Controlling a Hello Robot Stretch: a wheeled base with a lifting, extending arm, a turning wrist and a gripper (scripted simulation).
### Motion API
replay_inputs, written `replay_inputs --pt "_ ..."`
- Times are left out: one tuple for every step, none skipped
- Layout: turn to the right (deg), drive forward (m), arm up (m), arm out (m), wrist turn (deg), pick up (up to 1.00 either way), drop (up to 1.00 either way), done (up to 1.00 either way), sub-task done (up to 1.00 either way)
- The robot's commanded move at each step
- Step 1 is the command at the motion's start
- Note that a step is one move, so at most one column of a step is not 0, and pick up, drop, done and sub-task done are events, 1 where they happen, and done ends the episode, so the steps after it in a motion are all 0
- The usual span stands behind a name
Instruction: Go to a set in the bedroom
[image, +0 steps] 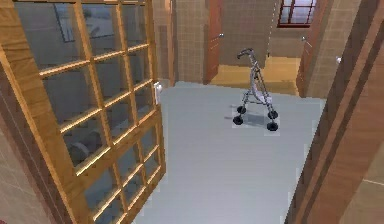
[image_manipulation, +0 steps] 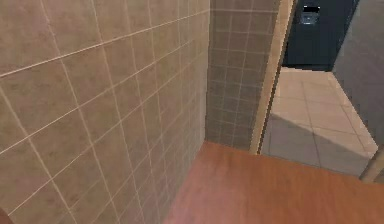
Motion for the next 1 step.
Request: replay_inputs --pt "0.0 0.65 0.0 0.0 0.0 0.0 0.0 0.0 0.0"
